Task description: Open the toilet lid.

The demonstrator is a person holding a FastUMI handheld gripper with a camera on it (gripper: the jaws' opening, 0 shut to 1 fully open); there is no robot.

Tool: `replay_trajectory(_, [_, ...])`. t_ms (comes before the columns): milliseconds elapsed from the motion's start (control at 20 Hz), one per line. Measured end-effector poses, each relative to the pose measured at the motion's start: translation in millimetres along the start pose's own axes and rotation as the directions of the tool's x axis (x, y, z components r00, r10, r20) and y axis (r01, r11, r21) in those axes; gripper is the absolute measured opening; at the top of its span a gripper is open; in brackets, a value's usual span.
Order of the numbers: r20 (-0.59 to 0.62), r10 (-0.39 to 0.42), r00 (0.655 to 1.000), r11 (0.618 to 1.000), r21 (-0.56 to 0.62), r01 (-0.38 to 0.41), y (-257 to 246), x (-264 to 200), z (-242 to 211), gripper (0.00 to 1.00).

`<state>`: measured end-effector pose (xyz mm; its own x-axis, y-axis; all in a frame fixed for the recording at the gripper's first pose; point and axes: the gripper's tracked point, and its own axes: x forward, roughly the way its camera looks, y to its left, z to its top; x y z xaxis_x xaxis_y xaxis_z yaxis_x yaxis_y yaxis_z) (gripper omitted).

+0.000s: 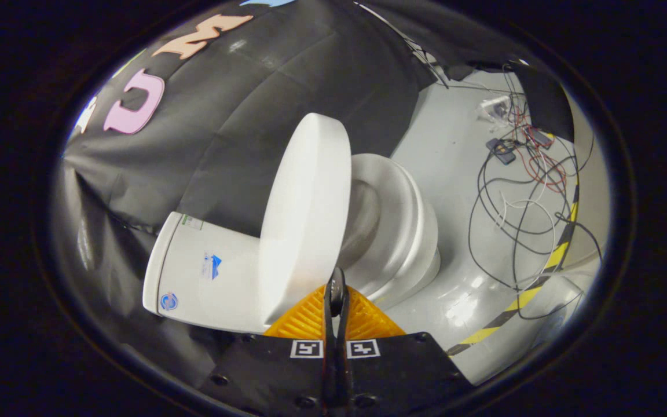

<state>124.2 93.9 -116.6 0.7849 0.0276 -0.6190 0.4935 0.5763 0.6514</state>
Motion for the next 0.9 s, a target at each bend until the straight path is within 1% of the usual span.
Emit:
replay_trajectory(150, [0.033,0.012,0.999,0.994,-0.111,-0.008,18,-10,7,0.01])
replay_trajectory(250, [0.061,0.034,0.998,0.981,-0.194,-0.022,35,-17,10,0.0])
replay_trajectory(400, [0.097,0.059,0.994,0.96,-0.278,-0.029,49,-24,15,0.01])
replay_trajectory(550, [0.109,0.079,0.991,0.953,-0.3,-0.043,62,-29,17,0.01])
replay_trajectory(750, [0.117,0.098,0.988,0.931,-0.362,-0.05,77,-37,19,0.01])
replay_trajectory(900, [0.126,0.122,0.985,0.926,-0.371,-0.067,88,-41,21,0.01])
